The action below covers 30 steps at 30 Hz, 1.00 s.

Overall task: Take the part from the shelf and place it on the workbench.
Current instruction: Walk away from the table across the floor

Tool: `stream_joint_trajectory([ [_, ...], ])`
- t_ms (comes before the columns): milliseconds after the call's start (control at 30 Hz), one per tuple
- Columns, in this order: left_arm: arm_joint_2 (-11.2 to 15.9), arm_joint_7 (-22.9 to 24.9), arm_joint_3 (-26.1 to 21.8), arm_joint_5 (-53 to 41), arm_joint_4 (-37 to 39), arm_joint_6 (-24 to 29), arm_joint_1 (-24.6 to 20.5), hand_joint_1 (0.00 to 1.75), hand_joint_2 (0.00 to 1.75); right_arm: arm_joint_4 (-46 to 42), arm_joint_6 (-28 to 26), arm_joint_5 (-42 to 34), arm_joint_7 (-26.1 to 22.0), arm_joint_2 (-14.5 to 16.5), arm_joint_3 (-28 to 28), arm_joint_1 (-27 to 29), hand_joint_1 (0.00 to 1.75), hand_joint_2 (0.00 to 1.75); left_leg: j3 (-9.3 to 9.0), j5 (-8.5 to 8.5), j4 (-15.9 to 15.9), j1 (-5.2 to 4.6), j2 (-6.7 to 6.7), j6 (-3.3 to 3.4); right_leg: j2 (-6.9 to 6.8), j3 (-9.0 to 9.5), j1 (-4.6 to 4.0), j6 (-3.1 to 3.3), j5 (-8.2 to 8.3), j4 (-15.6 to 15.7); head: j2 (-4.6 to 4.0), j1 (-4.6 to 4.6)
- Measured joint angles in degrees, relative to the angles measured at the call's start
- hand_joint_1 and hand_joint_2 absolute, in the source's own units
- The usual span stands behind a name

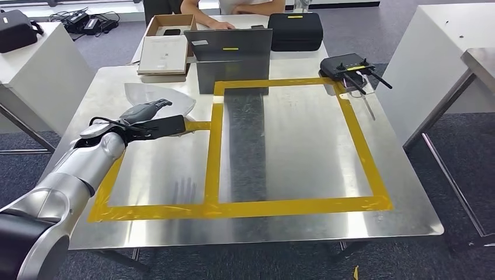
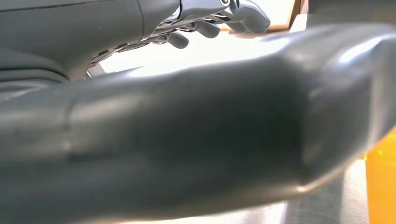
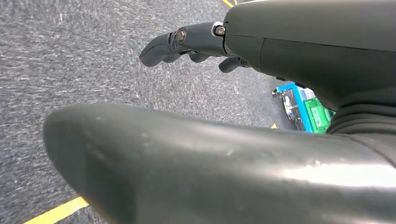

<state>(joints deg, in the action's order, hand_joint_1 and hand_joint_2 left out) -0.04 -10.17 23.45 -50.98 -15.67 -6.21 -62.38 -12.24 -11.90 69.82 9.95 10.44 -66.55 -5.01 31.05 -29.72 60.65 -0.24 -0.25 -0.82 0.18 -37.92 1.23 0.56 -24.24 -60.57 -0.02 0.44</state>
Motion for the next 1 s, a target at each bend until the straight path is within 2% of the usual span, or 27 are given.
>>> stream_joint_trajectory([
  [67, 0.2, 0.0, -0.1, 0.0, -0.1, 0.0, -0.1, 0.0, 0.0, 0.0, 0.1, 0.1, 0.0, 0.0, 0.0, 0.0, 0.0, 0.0, -0.57, 0.22, -1.5, -0.48, -0.04, 0.38, 0.01, 0.04, 0.19, -0.82, 0.8, 0.5, 0.0, -0.08],
  [133, 0.2, 0.0, -0.3, -0.1, -0.2, 0.0, -0.2, 0.0, 0.0, 0.0, 0.2, 0.1, 0.0, 0.0, 0.0, 0.0, 0.0, 0.0, -0.31, 1.33, -2.5, -0.32, 0.09, 1.16, 0.04, -0.17, 0.3, -1.59, 0.97, 0.7, 0.0, -0.17],
  [167, 0.2, 0.0, -0.4, -0.1, -0.2, 0.0, -0.2, 0.0, 0.0, 0.0, 0.2, 0.1, 0.0, 0.0, 0.0, 0.0, 0.0, 0.0, -0.11, 2.06, -2.9, -0.17, 0.17, 1.62, 0.05, -0.61, 0.26, -1.84, -0.09, -0.1, 0.0, -0.15],
  [200, 0.1, 0.0, -0.5, -0.1, -0.2, 0.0, -0.3, 0.0, 0.0, 0.0, 0.3, 0.1, 0.0, 0.0, 0.0, 0.1, 0.0, 0.0, 0.25, 2.8, -3.3, -0.02, 0.25, 1.98, 0.05, -1.38, 0.23, -2.0, -2.08, -2.1, 0.0, -0.12],
  [267, 0.1, 0.0, -0.7, -0.1, -0.1, 0.0, -0.2, 0.0, 0.0, 0.0, 0.3, 0.1, 0.0, -0.1, 0.0, 0.1, 0.0, 0.0, 1.6, 3.88, -3.2, -0.11, 0.28, 2.4, 0.04, -3.46, 0.15, -2.21, -7.05, -8.7, 0.0, -0.08],
  [300, 0.1, 0.1, -0.8, -0.1, -0.1, 0.0, 0.0, 0.0, 0.0, 0.0, 0.3, 0.1, 0.0, -0.2, 0.0, 0.0, 0.0, 0.0, 2.37, 4.33, -3.0, -0.14, 0.28, 2.44, 0.04, -4.13, 0.14, -2.31, -8.48, -11.8, 0.0, -0.08],
  [333, 0.1, 0.1, -0.9, -0.1, 0.0, 0.0, 0.1, 0.0, 0.0, 0.0, 0.3, 0.1, 0.0, -0.2, 0.0, 0.0, 0.0, 0.0, 3.12, 4.72, -2.8, -0.15, 0.29, 2.41, 0.04, -4.08, 0.13, -2.39, -8.76, -13.4, 0.0, -0.09],
  [367, 0.1, 0.1, -0.9, -0.2, 0.0, 0.0, 0.2, 0.0, 0.0, 0.0, 0.3, 0.1, 0.0, -0.3, 0.0, 0.0, 0.0, 0.0, 3.84, 5.05, -2.5, -0.12, 0.29, 2.32, 0.03, -3.05, 0.13, -2.43, -8.0, -13.0, 0.0, -0.08],
  [400, 0.1, 0.1, -0.9, -0.3, 0.0, 0.0, 0.3, 0.0, 0.0, 0.0, 0.3, 0.1, 0.0, -0.3, 0.0, 0.0, 0.0, 0.0, 4.54, 5.32, -2.1, -0.07, 0.3, 2.17, -0.01, -0.98, 0.15, -2.45, -6.7, -10.6, 0.0, -0.09],
  [433, 0.1, 0.1, -0.9, -0.5, 0.0, 0.0, 0.3, 0.0, 0.0, 0.0, 0.3, 0.1, 0.0, -0.3, 0.0, -0.1, 0.0, 0.0, 5.19, 5.54, -1.7, -0.02, 0.31, 1.98, -0.1, 1.59, 0.16, -2.38, -6.04, -6.8, 0.0, -0.08],
  [500, 0.2, 0.1, -1.1, -0.7, -0.1, 0.0, 0.3, 0.0, 0.0, 0.0, 0.3, 0.1, 0.0, -0.3, 0.0, -0.2, 0.0, 0.0, 6.08, 5.92, -1.0, -0.08, 0.33, 1.41, -0.16, 5.19, -0.1, -1.89, -5.38, -1.3, 0.0, -0.12],
  [533, 0.2, 0.1, -1.2, -0.7, -0.1, 0.0, 0.3, 0.0, 0.0, 0.0, 0.3, 0.1, 0.0, -0.3, 0.0, -0.2, 0.0, 0.0, 6.29, 6.14, -0.8, -0.14, 0.33, 1.08, -0.14, 5.72, -0.25, -1.51, -5.63, -0.2, 0.0, -0.16],
  [633, 0.3, 0.0, -1.4, -0.8, -0.1, -0.1, 0.3, 0.0, 0.0, 0.0, 0.3, 0.2, 0.0, -0.3, 0.0, -0.3, 0.0, 0.0, 6.72, 6.64, -0.8, -0.17, 0.25, -0.03, -0.15, 5.14, -0.18, -0.23, -4.66, 0.2, 0.0, -0.25],
  [667, 0.4, 0.0, -1.4, -0.9, -0.1, -0.1, 0.3, 0.0, 0.0, 0.0, 0.3, 0.2, 0.0, -0.3, 0.0, -0.3, 0.0, 0.0, 7.16, 5.69, 0.0, -0.11, 0.22, -0.4, -0.22, 4.81, -0.04, 0.2, -4.12, 0.4, 0.0, -0.3],
  [700, 0.6, 0.0, -1.5, -0.9, -0.1, -0.2, 0.3, 0.0, 0.0, 0.0, 0.3, 0.1, 0.0, -0.3, 0.0, -0.3, 0.0, 0.0, 7.88, 3.88, 1.7, -0.03, 0.2, -0.75, -0.28, 4.39, 0.09, 0.53, -3.56, 0.6, 0.0, -0.36],
  [733, 0.7, 0.0, -1.5, -1.0, -0.1, -0.2, 0.3, 0.0, 0.0, 0.0, 0.4, 0.1, 0.0, -0.3, 0.0, -0.3, 0.0, 0.0, 8.84, 1.4, 4.6, 0.12, 0.19, -1.09, -0.3, 3.92, 0.12, 0.74, -3.09, 0.7, 0.0, -0.42],
  [767, 0.7, 0.0, -1.5, -1.1, -0.1, -0.2, 0.3, 0.0, 0.0, 0.0, 0.3, 0.1, 0.0, -0.3, 0.0, -0.3, 0.0, 0.0, 9.84, -1.09, 8.2, 0.23, 0.19, -1.39, -0.3, 3.39, 0.11, 0.85, -2.65, 0.7, 0.0, -0.45],
  [800, 0.7, 0.0, -1.5, -1.2, 0.0, -0.3, 0.4, 0.0, 0.0, 0.0, 0.3, 0.1, 0.0, -0.3, 0.0, -0.2, 0.0, 0.0, 10.6, -2.79, 11.5, 0.34, 0.2, -1.61, -0.3, 2.8, 0.1, 0.83, -2.19, 0.7, 0.0, -0.46],
  [833, 0.7, 0.0, -1.5, -1.3, 0.0, -0.4, 0.4, 0.0, 0.0, 0.0, 0.3, 0.0, 0.0, -0.3, 0.0, -0.2, 0.0, 0.0, 10.72, -3.44, 13.6, 0.43, 0.2, -1.74, -0.3, 2.21, 0.1, 0.77, -1.72, 0.7, 0.0, -0.46],
  [867, 0.7, 0.0, -1.6, -1.4, 0.1, -0.5, 0.4, 0.0, 0.0, 0.0, 0.3, 0.0, 0.0, -0.3, 0.0, -0.2, 0.0, 0.0, 9.89, -3.02, 13.9, 0.49, 0.2, -1.76, -0.3, 1.62, 0.1, 0.67, -1.24, 0.6, 0.0, -0.46],
  [900, 0.6, 0.0, -1.6, -1.5, 0.1, -0.5, 0.4, 0.0, 0.0, 0.0, 0.3, 0.0, 0.0, -0.3, 0.0, -0.2, 0.0, 0.0, 8.02, -1.84, 12.1, 0.53, 0.2, -1.67, -0.31, 1.07, 0.1, 0.53, -0.76, 0.6, 0.0, -0.47],
  [933, 0.5, 0.0, -1.6, -1.7, 0.1, -0.6, 0.4, 0.0, 0.0, 0.0, 0.3, 0.0, 0.0, -0.3, 0.0, -0.2, 0.0, 0.0, 5.32, -0.58, 8.6, 0.54, 0.17, -1.47, -0.3, 0.65, 0.11, 0.36, -0.34, 0.6, 0.0, -0.46],
  [967, 0.4, 0.0, -1.7, -1.7, 0.1, -0.6, 0.3, 0.0, 0.0, 0.0, 0.3, 0.0, 0.0, -0.3, 0.0, -0.2, 0.0, 0.0, 2.38, -0.07, 4.6, 0.48, 0.11, -1.19, -0.29, 0.28, 0.08, 0.11, 0.07, 0.6, 0.0, -0.46],
  [1000, 0.2, 0.0, -1.7, -1.8, 0.0, -0.6, 0.2, 0.0, 0.0, 0.0, 0.2, 0.0, 0.0, -0.3, 0.0, -0.2, 0.0, 0.0, 0.22, 0.13, 1.4, 0.34, 0.03, -0.86, -0.28, 0.06, 0.08, -0.2, 0.47, 0.7, 0.0, -0.44],
])
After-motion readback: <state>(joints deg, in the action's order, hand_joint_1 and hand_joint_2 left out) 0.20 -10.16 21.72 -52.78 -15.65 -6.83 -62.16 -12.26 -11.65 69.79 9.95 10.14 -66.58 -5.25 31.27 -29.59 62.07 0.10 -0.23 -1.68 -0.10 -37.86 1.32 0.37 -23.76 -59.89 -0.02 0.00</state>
